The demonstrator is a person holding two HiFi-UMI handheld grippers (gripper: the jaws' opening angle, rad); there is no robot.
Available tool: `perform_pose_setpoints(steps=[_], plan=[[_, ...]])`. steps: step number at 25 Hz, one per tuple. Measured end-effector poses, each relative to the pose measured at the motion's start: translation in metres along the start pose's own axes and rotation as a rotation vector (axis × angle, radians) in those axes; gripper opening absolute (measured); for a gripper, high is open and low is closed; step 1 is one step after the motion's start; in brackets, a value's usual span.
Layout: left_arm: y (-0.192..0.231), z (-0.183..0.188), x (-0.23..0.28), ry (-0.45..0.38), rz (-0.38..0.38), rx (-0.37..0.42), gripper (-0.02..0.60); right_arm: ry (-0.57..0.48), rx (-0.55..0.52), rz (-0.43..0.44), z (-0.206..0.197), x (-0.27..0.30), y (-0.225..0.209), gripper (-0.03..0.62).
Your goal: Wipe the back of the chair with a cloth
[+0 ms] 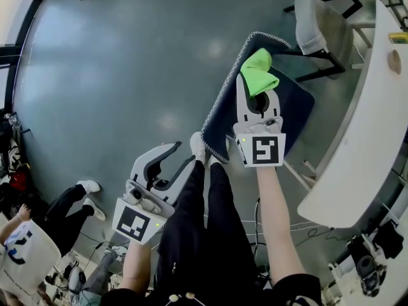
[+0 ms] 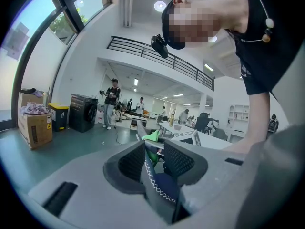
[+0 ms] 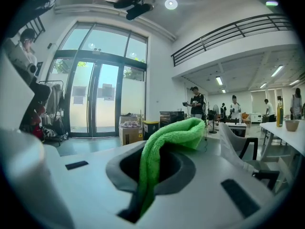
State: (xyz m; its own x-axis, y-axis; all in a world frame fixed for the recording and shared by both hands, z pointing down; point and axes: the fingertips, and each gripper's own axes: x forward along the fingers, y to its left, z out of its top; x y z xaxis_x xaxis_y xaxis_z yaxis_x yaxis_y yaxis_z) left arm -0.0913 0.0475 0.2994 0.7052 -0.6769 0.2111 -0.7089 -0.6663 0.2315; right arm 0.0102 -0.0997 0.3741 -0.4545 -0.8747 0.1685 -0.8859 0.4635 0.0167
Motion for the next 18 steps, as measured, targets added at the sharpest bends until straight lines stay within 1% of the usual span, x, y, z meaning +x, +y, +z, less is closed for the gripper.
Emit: perform_pose_setpoints(steps=[5,12,18], plan=[[0.003,0.002,-0.005,-0.017,0.007,0.001,0.118,-0.013,0.024,0.041,0.003,-0.017,0.026,0.018],[0.009,0.007,-0.005,-0.039,0.018,-0.003,0.118,0.014,0.044,0.099,-0.005,-0.038,0.05,0.018],[0.011,0.008,-0.006,-0.037,0.031,-0.001,0.118,0.026,0.063,0.139,-0.011,-0.054,0.069,0.018]])
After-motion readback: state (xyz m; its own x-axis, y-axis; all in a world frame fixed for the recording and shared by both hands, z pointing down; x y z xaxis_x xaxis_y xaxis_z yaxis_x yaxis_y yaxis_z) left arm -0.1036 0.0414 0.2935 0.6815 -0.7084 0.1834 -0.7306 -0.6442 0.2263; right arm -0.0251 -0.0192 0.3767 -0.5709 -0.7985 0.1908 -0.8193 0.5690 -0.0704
